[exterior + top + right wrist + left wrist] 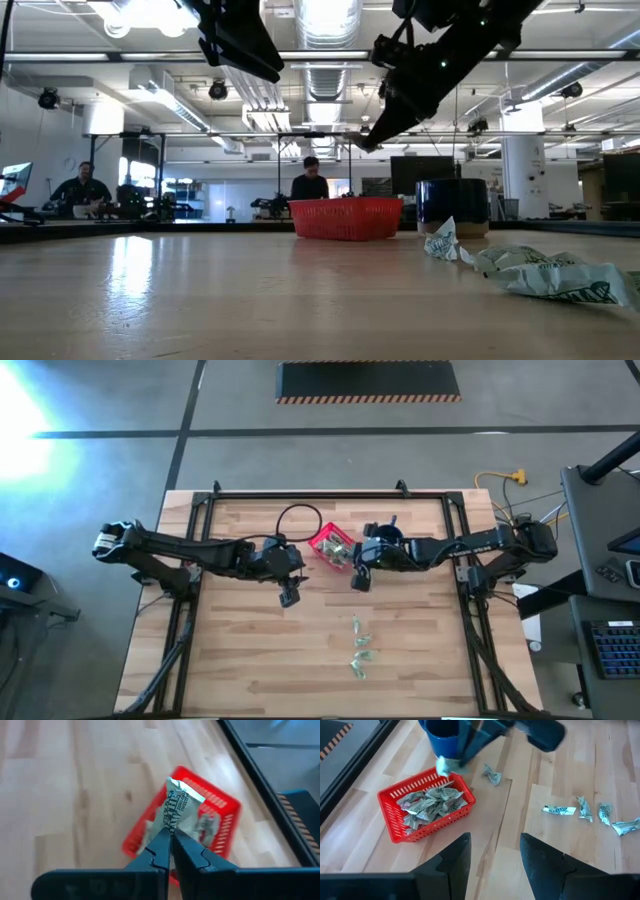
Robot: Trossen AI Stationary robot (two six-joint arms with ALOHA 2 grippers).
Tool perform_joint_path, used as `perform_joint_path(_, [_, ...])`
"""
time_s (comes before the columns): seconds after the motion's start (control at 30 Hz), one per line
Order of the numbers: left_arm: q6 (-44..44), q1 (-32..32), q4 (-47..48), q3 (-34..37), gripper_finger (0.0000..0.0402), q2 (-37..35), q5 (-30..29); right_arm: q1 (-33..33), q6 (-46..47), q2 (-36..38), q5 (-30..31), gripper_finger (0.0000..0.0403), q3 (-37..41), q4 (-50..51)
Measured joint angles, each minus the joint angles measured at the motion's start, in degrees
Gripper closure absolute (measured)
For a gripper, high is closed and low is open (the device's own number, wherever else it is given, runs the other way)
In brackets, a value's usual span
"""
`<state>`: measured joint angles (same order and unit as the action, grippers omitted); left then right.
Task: Pick and place Stevia / Truvia into bins
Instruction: Put the stevia packet into the red basket
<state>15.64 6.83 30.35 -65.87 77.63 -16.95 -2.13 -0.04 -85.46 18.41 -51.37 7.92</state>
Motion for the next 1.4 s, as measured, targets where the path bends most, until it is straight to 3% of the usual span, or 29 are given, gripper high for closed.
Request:
perform_joint_path(0.3, [0.4,0.0,-1.4,0.0,0.0248,0.0,0.0,-4.7,0.3,-3.3,0.9,0.0392,0.1,-5.4])
perform_joint_path(0.67, [0.4,0.0,-1.5,0.0,0.0248,0.0,0.0,-5.2,1.2,-9.2,0.5,0.0387,-0.6,-9.7])
perform_joint_path(1.1, [0.4,0.0,-1.5,0.0,0.0248,0.0,0.0,-5.1,3.6,-8.3,0.2,0.0297,-0.8,-8.5])
perform_joint_path(1.4, [-3.1,0.0,-6.6,3.0,0.0248,0.0,0.8,-4.5,3.1,-0.9,-21.3,0.0287,-0.8,1.8])
